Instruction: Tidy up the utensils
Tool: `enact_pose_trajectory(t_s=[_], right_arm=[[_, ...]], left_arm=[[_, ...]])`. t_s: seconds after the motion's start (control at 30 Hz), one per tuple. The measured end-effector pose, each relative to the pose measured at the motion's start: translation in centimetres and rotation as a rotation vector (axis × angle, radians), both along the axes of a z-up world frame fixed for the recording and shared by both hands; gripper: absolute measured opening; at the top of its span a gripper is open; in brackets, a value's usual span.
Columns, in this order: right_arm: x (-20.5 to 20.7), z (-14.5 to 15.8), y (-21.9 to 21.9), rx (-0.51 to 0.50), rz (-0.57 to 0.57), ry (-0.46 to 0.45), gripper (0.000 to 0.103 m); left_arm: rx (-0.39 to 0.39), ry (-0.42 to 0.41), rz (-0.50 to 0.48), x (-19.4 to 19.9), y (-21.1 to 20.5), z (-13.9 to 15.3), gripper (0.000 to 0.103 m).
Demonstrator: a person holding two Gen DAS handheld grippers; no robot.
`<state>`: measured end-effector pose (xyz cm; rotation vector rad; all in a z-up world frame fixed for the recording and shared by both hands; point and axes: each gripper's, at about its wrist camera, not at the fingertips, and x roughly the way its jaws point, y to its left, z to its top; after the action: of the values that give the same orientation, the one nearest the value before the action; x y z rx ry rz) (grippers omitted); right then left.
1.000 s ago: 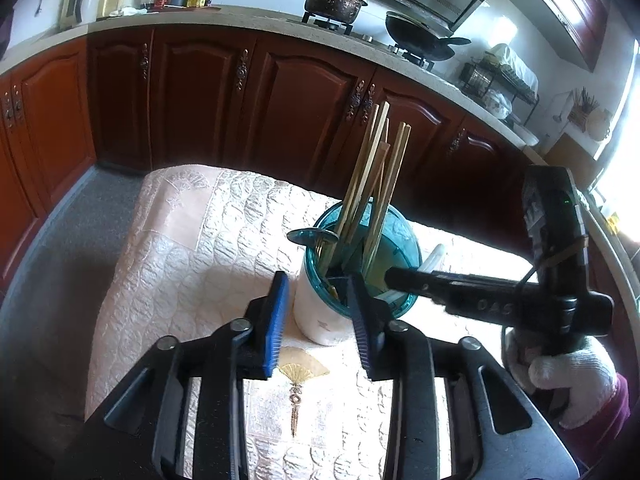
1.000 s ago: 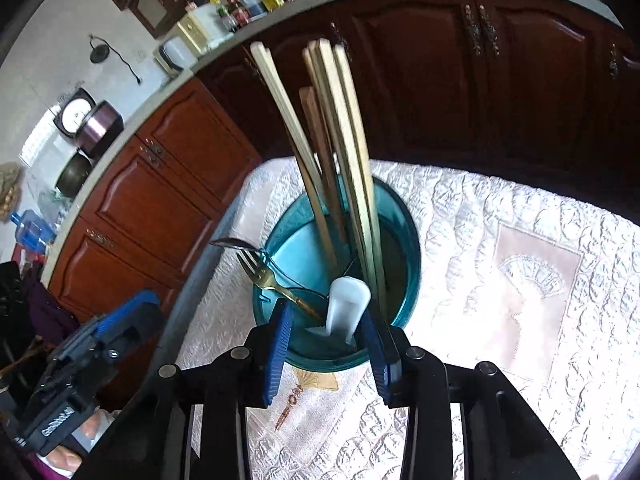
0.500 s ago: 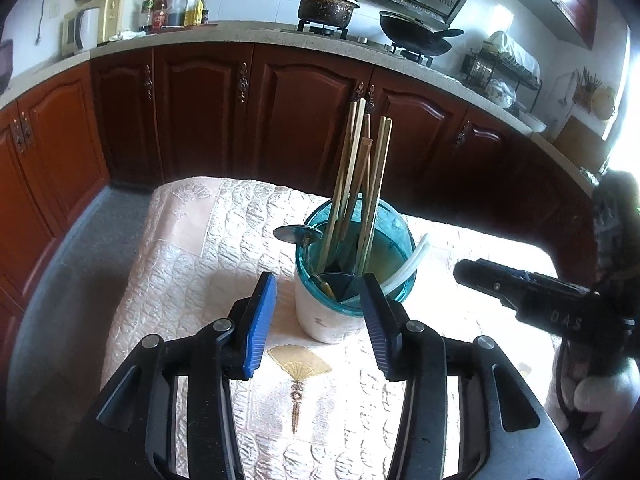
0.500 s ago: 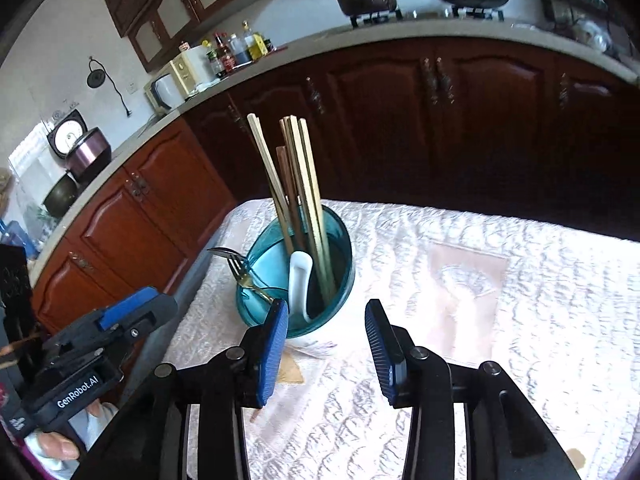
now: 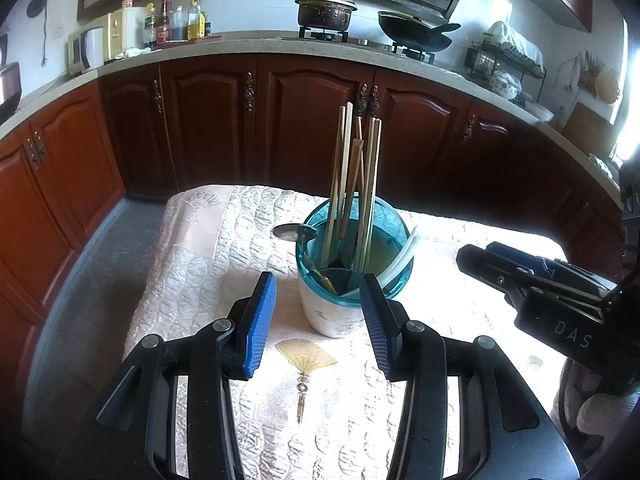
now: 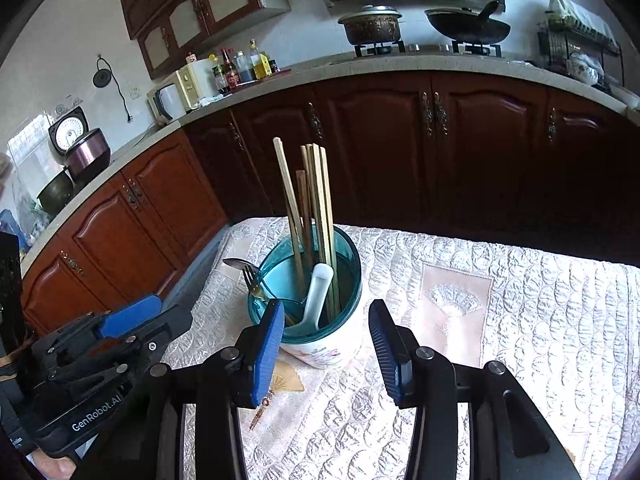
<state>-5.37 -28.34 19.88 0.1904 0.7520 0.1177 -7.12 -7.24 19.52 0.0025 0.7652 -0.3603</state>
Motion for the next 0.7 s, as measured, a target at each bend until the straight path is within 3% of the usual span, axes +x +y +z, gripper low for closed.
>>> enact_pose_trajectory(t_s=[0.7], right_arm=[[-0.3,0.5,1.7,-0.032,0.006,-0.010,0.047]], left_arm=[[0.022,-0.046,0.038,-1.4,0.5,1.1,0.043]])
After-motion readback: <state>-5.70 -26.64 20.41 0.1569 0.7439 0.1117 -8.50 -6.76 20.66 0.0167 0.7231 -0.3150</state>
